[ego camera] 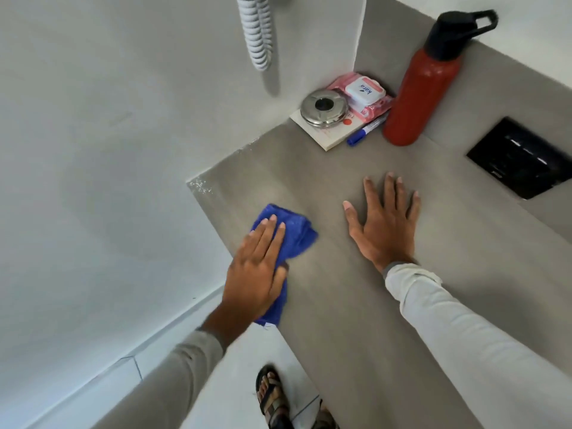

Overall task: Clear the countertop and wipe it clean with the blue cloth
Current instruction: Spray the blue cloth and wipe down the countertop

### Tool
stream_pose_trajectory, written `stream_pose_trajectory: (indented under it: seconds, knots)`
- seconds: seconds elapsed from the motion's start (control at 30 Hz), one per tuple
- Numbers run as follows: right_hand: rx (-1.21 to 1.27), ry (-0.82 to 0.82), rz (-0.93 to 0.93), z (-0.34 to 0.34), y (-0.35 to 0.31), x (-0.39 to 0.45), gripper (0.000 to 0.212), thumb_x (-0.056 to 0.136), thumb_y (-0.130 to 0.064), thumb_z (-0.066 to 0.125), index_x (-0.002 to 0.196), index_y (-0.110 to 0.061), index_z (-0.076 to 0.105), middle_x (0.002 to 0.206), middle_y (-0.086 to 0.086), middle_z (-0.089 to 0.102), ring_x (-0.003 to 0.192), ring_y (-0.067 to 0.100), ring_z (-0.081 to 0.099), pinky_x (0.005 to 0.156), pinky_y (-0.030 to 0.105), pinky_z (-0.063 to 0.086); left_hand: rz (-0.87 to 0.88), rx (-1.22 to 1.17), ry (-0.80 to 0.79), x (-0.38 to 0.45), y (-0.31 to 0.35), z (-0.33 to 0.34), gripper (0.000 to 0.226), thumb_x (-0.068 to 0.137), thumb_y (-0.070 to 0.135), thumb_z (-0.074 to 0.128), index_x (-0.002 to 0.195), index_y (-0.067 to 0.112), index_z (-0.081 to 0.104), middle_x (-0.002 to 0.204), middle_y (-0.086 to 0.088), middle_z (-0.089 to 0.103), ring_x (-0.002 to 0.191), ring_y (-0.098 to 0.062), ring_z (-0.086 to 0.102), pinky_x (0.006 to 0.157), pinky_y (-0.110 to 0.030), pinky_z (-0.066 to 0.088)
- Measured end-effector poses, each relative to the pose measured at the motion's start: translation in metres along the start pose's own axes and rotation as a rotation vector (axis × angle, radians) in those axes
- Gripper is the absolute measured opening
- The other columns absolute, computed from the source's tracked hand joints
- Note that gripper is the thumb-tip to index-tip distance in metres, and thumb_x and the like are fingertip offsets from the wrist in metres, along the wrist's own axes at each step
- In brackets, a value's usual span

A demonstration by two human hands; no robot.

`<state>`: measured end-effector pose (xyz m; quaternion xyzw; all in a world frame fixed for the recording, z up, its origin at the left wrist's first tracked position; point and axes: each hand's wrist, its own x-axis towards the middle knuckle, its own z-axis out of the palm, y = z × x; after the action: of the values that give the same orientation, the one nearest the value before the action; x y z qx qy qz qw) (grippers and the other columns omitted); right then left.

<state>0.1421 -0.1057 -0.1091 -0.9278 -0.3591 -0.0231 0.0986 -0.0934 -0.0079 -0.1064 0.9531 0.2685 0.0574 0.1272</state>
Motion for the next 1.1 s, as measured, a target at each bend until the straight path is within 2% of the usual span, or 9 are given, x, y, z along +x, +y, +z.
stream_pose_trajectory:
  seconds: [0.07, 0.13, 0.33, 0.43, 0.5, 0.57, 0.67, 0.93, 1.1]
  knots:
    - [-0.002, 0.002, -0.006, -0.001, 0.0, -0.001, 0.069, 0.099, -0.062, 0.031, 0.154, -0.022, 0.039, 0.164, 0.02, 0.031, 0.154, 0.037, 0.025, 0.124, 0.061, 0.014, 0.205, 0.036, -0.104, 0.025, -0.024, -0.013, 0.063, 0.093, 0.027, 0.043, 0.152, 0.01, 0.027, 0.162, -0.01, 0.021, 0.15, -0.025, 0.02, 0.122, -0.044, 0.026]
    - [0.002, 0.003, -0.013, 0.0, 0.001, 0.0, 0.069, 0.099, -0.062, 0.033, 0.155, -0.022, 0.039, 0.164, 0.02, 0.03, 0.154, 0.037, 0.024, 0.124, 0.061, 0.013, 0.31, 0.057, -0.192, 0.072, -0.045, -0.025, 0.062, 0.094, 0.021, 0.047, 0.151, 0.007, 0.026, 0.161, -0.013, 0.019, 0.15, -0.028, 0.019, 0.123, -0.043, 0.023]
    - [0.004, -0.002, -0.042, 0.002, 0.008, 0.005, 0.069, 0.098, -0.063, 0.034, 0.154, -0.023, 0.039, 0.165, 0.018, 0.029, 0.154, 0.034, 0.023, 0.125, 0.058, 0.014, 0.181, 0.117, -0.193, 0.209, -0.083, -0.034, 0.063, 0.098, 0.015, 0.046, 0.153, 0.005, 0.016, 0.163, -0.016, 0.01, 0.152, -0.028, 0.012, 0.126, -0.035, 0.01]
    - [-0.001, 0.022, -0.038, 0.006, 0.008, 0.006, 0.068, 0.099, -0.063, 0.037, 0.154, -0.023, 0.04, 0.164, 0.018, 0.03, 0.153, 0.034, 0.025, 0.125, 0.058, 0.015, 0.2, 0.18, -0.201, 0.235, -0.098, -0.036, 0.065, 0.098, 0.018, 0.045, 0.154, 0.006, 0.014, 0.163, -0.015, 0.012, 0.152, -0.028, 0.015, 0.125, -0.038, 0.015]
    - [-0.003, 0.028, -0.034, 0.006, 0.007, 0.006, 0.068, 0.099, -0.063, 0.037, 0.154, -0.023, 0.04, 0.164, 0.017, 0.031, 0.153, 0.034, 0.026, 0.125, 0.057, 0.014, 0.193, 0.178, -0.183, 0.236, -0.096, -0.032, 0.064, 0.097, 0.02, 0.046, 0.153, 0.008, 0.017, 0.163, -0.014, 0.016, 0.15, -0.029, 0.02, 0.124, -0.039, 0.018]
    - [-0.007, 0.023, -0.033, 0.005, 0.006, 0.005, 0.068, 0.099, -0.063, 0.037, 0.154, -0.023, 0.04, 0.164, 0.017, 0.03, 0.153, 0.034, 0.026, 0.126, 0.056, 0.014, 0.097, 0.142, -0.124, 0.233, -0.085, -0.025, 0.062, 0.098, 0.022, 0.043, 0.153, 0.008, 0.018, 0.163, -0.013, 0.018, 0.151, -0.027, 0.019, 0.125, -0.037, 0.016]
    - [-0.017, -0.003, -0.04, 0.0, 0.007, 0.004, 0.068, 0.1, -0.063, 0.037, 0.156, -0.024, 0.037, 0.166, 0.015, 0.028, 0.155, 0.032, 0.023, 0.126, 0.055, 0.012, 0.027, 0.109, -0.054, 0.227, -0.067, -0.018, 0.06, 0.099, 0.021, 0.038, 0.153, 0.002, 0.017, 0.162, -0.018, 0.016, 0.151, -0.029, 0.016, 0.124, -0.038, 0.014]
    - [-0.009, -0.04, -0.044, -0.005, 0.005, -0.001, 0.071, 0.1, -0.064, 0.035, 0.158, -0.025, 0.03, 0.168, 0.015, 0.022, 0.157, 0.031, 0.016, 0.128, 0.052, 0.009, -0.127, 0.034, 0.099, 0.128, -0.103, -0.027, 0.057, 0.099, 0.019, 0.041, 0.151, 0.004, 0.025, 0.16, -0.016, 0.026, 0.15, -0.029, 0.022, 0.123, -0.042, 0.018]
    - [0.004, -0.038, -0.05, -0.004, 0.005, -0.001, 0.072, 0.099, -0.065, 0.035, 0.158, -0.024, 0.03, 0.168, 0.016, 0.021, 0.156, 0.032, 0.016, 0.127, 0.055, 0.01, -0.389, -0.064, 0.262, 0.082, -0.096, -0.02, 0.055, 0.098, 0.017, 0.041, 0.149, 0.001, 0.028, 0.159, -0.019, 0.026, 0.15, -0.033, 0.019, 0.124, -0.043, 0.015]
